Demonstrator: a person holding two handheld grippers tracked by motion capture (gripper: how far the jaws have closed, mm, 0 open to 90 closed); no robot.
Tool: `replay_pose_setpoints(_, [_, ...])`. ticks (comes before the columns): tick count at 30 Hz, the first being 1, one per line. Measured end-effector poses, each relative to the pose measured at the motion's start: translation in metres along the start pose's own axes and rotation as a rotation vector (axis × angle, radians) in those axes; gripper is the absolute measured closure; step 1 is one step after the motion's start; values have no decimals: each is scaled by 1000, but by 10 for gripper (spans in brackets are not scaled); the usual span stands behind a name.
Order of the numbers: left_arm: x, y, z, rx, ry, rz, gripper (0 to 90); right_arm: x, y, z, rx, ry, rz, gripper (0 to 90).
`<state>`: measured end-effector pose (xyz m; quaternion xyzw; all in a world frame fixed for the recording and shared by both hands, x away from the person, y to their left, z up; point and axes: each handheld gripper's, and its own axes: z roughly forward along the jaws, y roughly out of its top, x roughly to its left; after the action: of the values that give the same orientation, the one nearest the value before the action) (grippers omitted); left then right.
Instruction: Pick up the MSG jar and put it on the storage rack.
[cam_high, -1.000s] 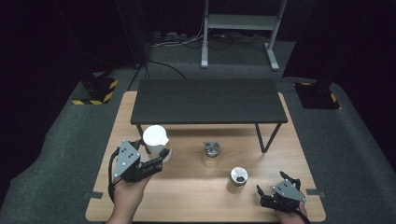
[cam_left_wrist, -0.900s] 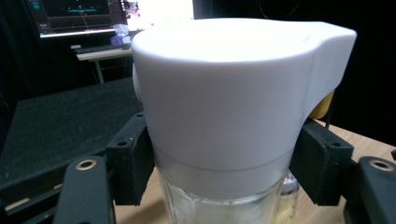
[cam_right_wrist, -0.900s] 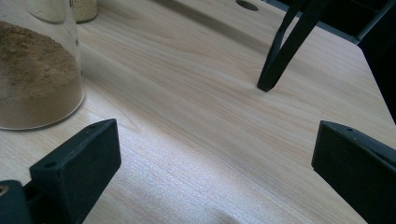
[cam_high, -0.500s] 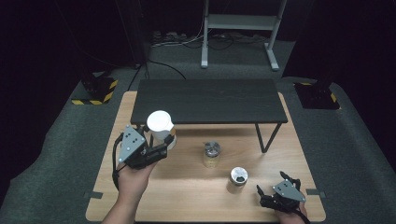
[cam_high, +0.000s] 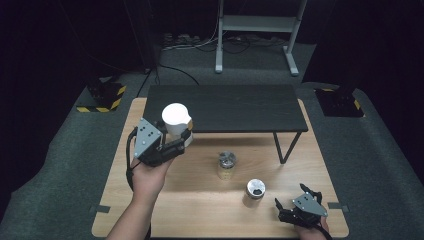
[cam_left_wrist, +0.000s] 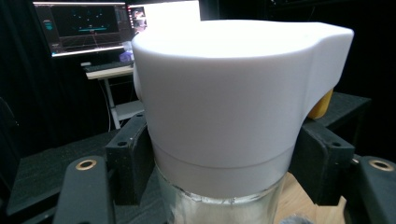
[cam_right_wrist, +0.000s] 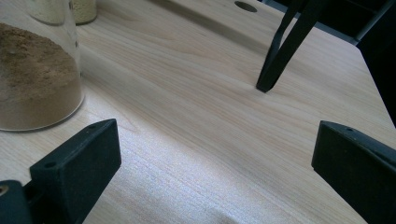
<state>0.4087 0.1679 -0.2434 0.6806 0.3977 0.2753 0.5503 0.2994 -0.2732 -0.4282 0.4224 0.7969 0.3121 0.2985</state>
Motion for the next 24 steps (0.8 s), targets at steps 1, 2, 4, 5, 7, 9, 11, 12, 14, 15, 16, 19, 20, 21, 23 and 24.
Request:
replay_pose_setpoints(1, [0, 0, 0, 0, 0, 0, 305, 0, 0, 0, 0, 0, 0, 8])
replay_pose_setpoints(2, [1, 1, 2, 4, 1, 3, 305, 0, 0, 0, 0, 0, 0, 8])
replay_pose_setpoints(4, [3, 3, 9, 7, 7, 0, 305, 0, 0, 0, -2, -1, 0, 8])
replay_pose_setpoints(5, [3, 3, 9, 7, 7, 0, 305, 0, 0, 0, -2, -1, 0, 8])
replay_pose_setpoints(7, [4, 5, 13, 8, 11, 0, 305, 0, 0, 0, -3, -1, 1, 8])
replay_pose_setpoints(9, [4, 6, 16, 8, 13, 3, 305, -1, 0, 0, -3, -1, 2, 8])
replay_pose_setpoints(11, [5, 8, 21, 8, 14, 1, 305, -1, 0, 0, -4, -1, 3, 8])
replay_pose_setpoints(12, [5, 8, 23, 9, 17, 3, 305, -1, 0, 0, -5, 0, 3, 8])
replay_pose_setpoints(14, [6, 9, 26, 9, 26, 0, 305, -1, 0, 0, -5, 0, 3, 8])
replay_pose_setpoints(15, [6, 10, 28, 7, 29, -5, 305, -1, 0, 0, -5, 0, 3, 8])
replay_pose_setpoints(16, [6, 11, 33, 7, 31, -4, 305, 0, 0, 0, -4, -1, 2, 8])
replay_pose_setpoints(19, [6, 12, 37, 9, 33, 3, 305, 0, 0, 0, -5, 0, 1, 8])
replay_pose_setpoints(20, [5, 13, 41, 11, 38, 10, 305, 0, 0, 0, -5, 0, 0, 8])
replay_pose_setpoints(21, [5, 14, 43, 11, 41, 10, 305, 0, 0, 0, -4, -1, 0, 8])
replay_pose_setpoints(23, [4, 14, 45, 9, 41, 8, 305, 0, 0, 0, -5, -1, -6, 8])
replay_pose_setpoints(24, [4, 15, 49, 10, 41, 8, 305, 0, 0, 0, -5, 0, -9, 8])
